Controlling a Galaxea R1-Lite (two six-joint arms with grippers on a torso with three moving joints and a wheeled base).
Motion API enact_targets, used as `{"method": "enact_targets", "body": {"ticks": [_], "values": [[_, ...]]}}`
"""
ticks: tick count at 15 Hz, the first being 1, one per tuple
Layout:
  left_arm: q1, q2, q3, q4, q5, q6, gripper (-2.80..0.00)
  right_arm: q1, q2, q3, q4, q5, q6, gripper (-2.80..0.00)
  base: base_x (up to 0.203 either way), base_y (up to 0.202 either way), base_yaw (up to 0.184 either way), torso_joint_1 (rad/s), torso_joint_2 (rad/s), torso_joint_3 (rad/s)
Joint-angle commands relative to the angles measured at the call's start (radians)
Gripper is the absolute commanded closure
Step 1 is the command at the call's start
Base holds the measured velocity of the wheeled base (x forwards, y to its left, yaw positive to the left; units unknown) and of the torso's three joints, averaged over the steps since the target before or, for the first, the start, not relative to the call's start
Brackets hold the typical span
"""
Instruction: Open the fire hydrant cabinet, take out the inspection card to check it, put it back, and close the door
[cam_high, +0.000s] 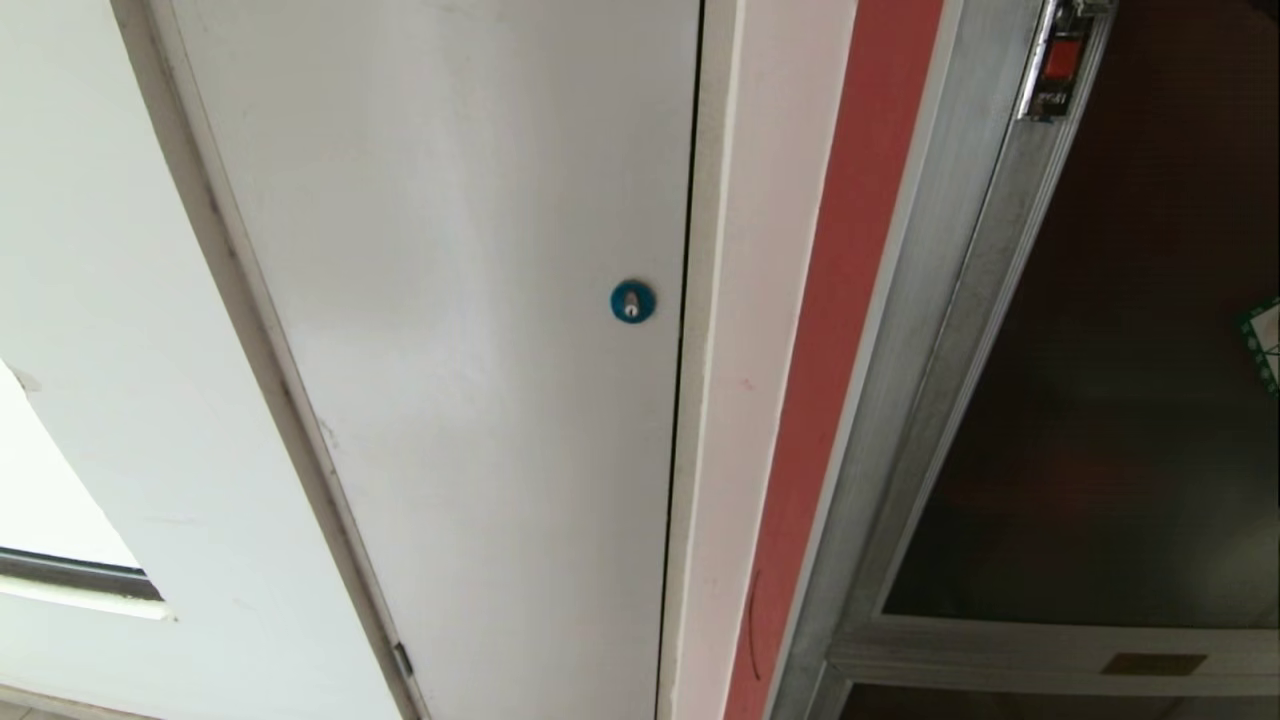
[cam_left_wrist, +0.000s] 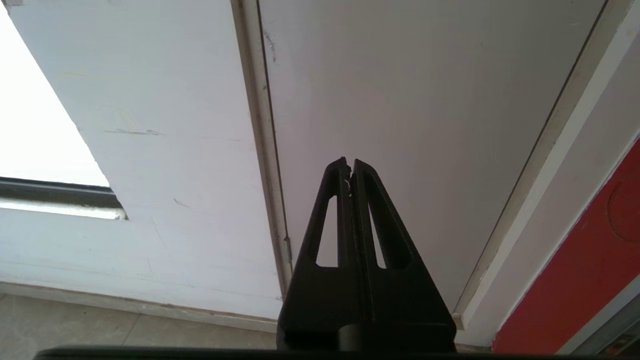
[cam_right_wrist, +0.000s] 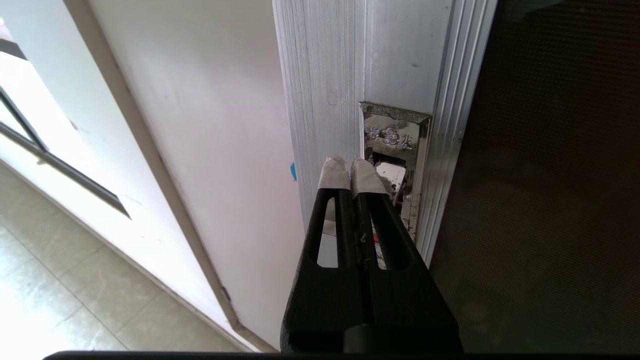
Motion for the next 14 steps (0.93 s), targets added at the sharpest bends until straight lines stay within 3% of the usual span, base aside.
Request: {"method": "enact_targets", "body": {"ticks": [1, 14], "values": [[0.000, 0.001, 0.006, 0.000, 0.001, -0.001, 0.00, -0.002, -0.002, 0.002, 0.004, -0.001, 0.001, 0.00, 0.000, 0.000, 0.000, 0.000, 0.00, 0.000], [0.000, 0.001, 0.006, 0.000, 0.001, -0.001, 0.00, -0.019, -0.006, 0.041, 0.003, -0.021, 0.003, 0.00, 0.000, 0.000, 0.000, 0.000, 0.00, 0.000]]}}
